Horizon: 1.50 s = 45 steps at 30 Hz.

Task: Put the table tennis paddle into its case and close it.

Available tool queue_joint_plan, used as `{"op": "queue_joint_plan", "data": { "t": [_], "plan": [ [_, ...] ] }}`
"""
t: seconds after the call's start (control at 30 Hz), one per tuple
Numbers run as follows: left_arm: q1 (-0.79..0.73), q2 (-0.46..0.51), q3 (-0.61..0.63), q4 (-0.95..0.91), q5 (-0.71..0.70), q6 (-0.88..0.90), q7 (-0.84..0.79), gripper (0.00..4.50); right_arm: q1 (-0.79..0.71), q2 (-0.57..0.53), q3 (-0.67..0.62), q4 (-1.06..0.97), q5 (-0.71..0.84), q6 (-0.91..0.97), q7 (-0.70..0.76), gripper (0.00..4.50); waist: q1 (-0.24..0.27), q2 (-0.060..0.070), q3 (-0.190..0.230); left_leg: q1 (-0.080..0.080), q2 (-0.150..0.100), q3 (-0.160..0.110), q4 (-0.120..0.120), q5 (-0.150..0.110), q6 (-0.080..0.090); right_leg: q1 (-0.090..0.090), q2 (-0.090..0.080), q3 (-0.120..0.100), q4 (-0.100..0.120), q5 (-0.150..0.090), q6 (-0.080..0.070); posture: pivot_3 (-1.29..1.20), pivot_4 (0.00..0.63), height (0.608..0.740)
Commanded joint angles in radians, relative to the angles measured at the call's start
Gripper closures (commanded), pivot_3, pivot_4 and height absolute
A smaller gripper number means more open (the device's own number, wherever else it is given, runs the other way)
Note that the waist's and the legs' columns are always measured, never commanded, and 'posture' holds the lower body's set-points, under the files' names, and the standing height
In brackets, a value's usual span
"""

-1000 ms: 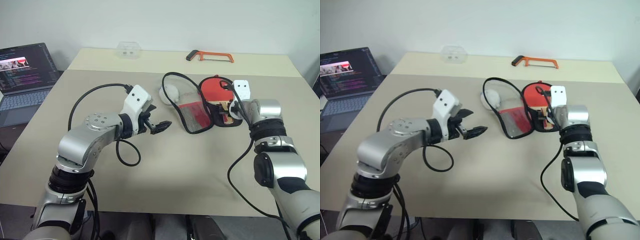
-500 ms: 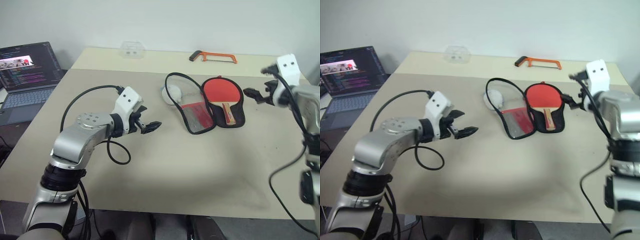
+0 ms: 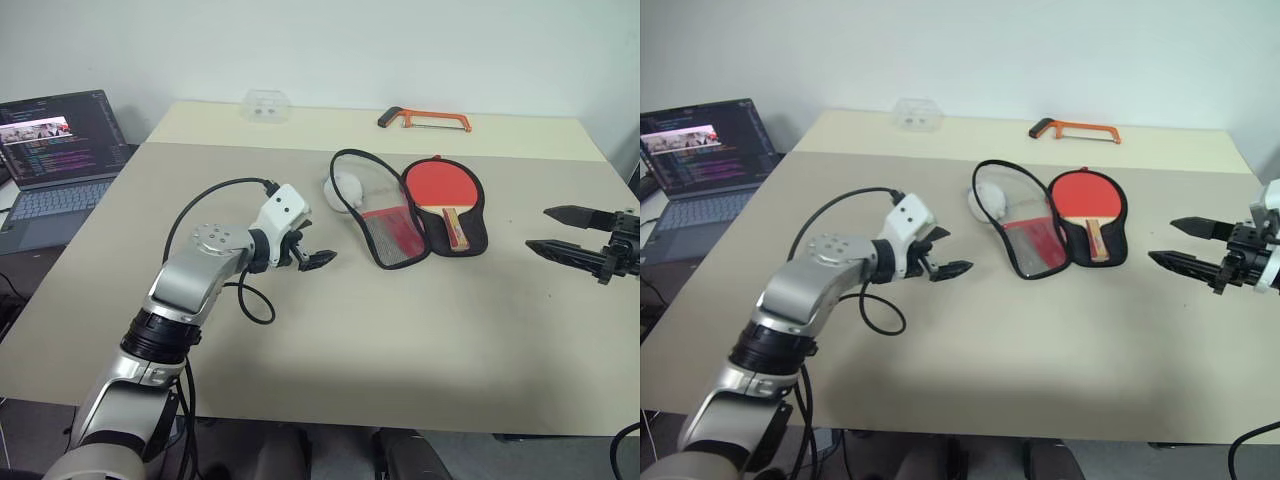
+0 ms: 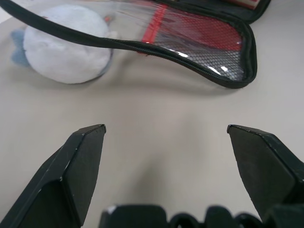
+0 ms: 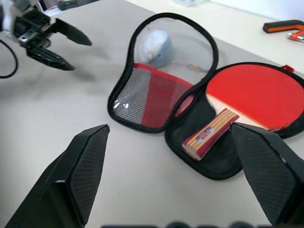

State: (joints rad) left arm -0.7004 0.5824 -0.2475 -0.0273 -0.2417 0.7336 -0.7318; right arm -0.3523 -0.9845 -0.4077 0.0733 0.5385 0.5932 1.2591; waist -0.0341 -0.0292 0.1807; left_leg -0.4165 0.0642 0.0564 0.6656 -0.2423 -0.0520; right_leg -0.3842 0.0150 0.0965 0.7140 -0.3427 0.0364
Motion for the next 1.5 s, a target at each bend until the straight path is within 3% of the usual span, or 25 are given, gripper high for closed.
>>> {"op": "queue_joint_plan", "data": {
  "t": [0.03, 0.13, 0.43, 0.47, 0.77, 1.07, 1.5],
  "plan": [
    [-0.034, -0.014, 0.003, 0.009, 0.024, -0.012, -0.004, 0.18, -0.005, -0.021, -0.034, -0.03, 0.021, -0.031, -0.01, 0.01, 0.0, 0.0, 0.0, 0.0, 0.0, 0.0, 0.0, 0.0, 0.0, 0.0, 0.0, 0.0, 0.0, 0.0, 0.0, 0.0, 0.15, 0.74],
    [-0.047, -0.021, -0.013, 0.048, 0.059, -0.016, 0.004, 0.9, 0.007, -0.022, -0.032, -0.044, 0.022, -0.034, -0.012, 0.0, 0.001, 0.0, 0.0, 0.0, 0.0, 0.0, 0.0, 0.0, 0.0, 0.0, 0.0, 0.0, 0.0, 0.0, 0.0, 0.0, 0.15, 0.74],
    [-0.11, -0.099, -0.034, 0.188, 0.136, -0.074, 0.015, 4.32, 0.025, -0.031, -0.043, -0.07, 0.052, -0.025, -0.01, 0.0, 0.005, 0.0, 0.0, 0.0, 0.0, 0.0, 0.0, 0.001, -0.001, 0.0, 0.0, 0.0, -0.001, 0.0, 0.0, 0.0, 0.15, 0.74],
    [-0.12, -0.116, -0.035, 0.211, 0.142, -0.085, 0.018, 4.49, 0.025, -0.032, -0.043, -0.071, 0.055, -0.025, -0.01, 0.0, 0.005, 0.0, 0.0, 0.0, 0.0, 0.0, 0.0, 0.001, -0.001, 0.0, 0.0, 0.0, -0.001, 0.0, 0.0, 0.0, 0.15, 0.74],
    [-0.206, -0.253, -0.066, 0.41, 0.214, -0.177, 0.04, 4.49, 0.035, -0.022, -0.055, -0.103, 0.071, -0.016, -0.039, 0.0, 0.004, 0.0, 0.0, 0.0, -0.001, 0.0, 0.0, 0.001, -0.002, 0.0, 0.0, 0.0, -0.001, 0.0, 0.0, 0.0, 0.15, 0.74],
    [-0.204, -0.352, -0.061, 0.425, 0.233, -0.203, 0.067, 4.49, 0.087, -0.025, -0.096, -0.157, 0.099, 0.004, -0.088, 0.0, 0.004, 0.0, 0.0, -0.001, -0.001, 0.0, -0.001, 0.002, -0.003, 0.001, 0.0, 0.0, -0.001, 0.0, 0.0, 0.0, 0.15, 0.74],
    [-0.399, -0.605, -0.003, 0.677, 0.291, -0.511, 0.349, 4.49, 0.145, -0.021, -0.138, -0.207, 0.113, 0.011, -0.137, 0.0, 0.005, 0.0, 0.0, -0.001, -0.002, 0.0, -0.001, 0.0, -0.001, 0.001, 0.0, 0.0, -0.002, 0.0, 0.0, 0.0, 0.15, 0.74]
  ]
}}
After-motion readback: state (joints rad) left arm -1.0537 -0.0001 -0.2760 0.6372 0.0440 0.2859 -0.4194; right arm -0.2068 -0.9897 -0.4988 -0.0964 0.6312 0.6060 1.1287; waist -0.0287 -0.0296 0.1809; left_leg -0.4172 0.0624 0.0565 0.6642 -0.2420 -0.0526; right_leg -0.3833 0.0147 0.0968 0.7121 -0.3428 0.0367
